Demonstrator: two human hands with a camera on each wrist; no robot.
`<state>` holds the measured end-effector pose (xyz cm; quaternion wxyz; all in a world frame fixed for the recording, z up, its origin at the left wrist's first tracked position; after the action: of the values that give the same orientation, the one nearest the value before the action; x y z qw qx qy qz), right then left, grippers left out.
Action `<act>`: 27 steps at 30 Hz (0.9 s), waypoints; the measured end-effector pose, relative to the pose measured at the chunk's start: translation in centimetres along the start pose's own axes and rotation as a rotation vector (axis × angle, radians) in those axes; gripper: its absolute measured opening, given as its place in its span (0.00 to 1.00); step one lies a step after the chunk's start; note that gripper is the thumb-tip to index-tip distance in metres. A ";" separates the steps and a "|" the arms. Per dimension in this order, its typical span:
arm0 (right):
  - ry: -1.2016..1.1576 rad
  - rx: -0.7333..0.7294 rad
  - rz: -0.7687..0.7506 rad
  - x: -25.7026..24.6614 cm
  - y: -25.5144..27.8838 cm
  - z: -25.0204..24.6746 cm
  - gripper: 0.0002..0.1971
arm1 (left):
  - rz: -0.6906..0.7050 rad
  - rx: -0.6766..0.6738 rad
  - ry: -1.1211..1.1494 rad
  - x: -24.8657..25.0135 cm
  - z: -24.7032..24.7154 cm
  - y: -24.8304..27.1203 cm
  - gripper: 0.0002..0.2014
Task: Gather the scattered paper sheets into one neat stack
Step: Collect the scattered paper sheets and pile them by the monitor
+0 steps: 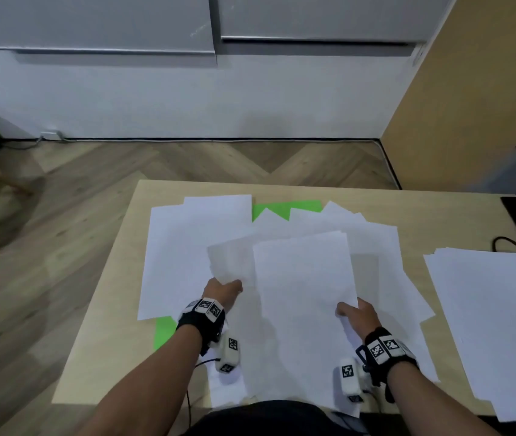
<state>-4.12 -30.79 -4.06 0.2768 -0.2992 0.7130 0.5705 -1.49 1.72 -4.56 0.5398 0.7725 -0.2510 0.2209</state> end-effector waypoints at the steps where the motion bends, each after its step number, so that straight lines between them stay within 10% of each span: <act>1: -0.005 -0.007 0.012 -0.2 -0.4 0.2 0.16 | 0.027 -0.046 0.001 0.1 0.1 0.1 0.22; 12: 0.030 -0.086 -0.002 -2.5 -0.1 5.6 0.01 | 0.197 -0.116 0.168 -1.1 2.9 2.4 0.29; 24: -0.157 -0.170 0.044 -3.9 1.4 6.0 0.31 | 0.237 -0.388 0.182 2.0 1.0 3.7 0.12; 27: -0.109 -0.091 -0.044 -4.8 2.0 6.3 0.17 | 0.250 -0.361 0.218 2.9 0.9 4.7 0.13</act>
<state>-2.06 -23.76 -0.44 0.3136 -0.2957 0.6635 0.6115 -2.16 -0.91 0.31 0.6616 0.5979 -0.3204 0.3197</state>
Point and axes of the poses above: each hand's wrist, its own y-axis away from the middle knuckle, its own z-axis out of the palm, x = y × z, the point moved 2 cm from there along -y, towards the middle knuckle, and after that the axes turned 3 degrees about -x, right-handed, at the moved point
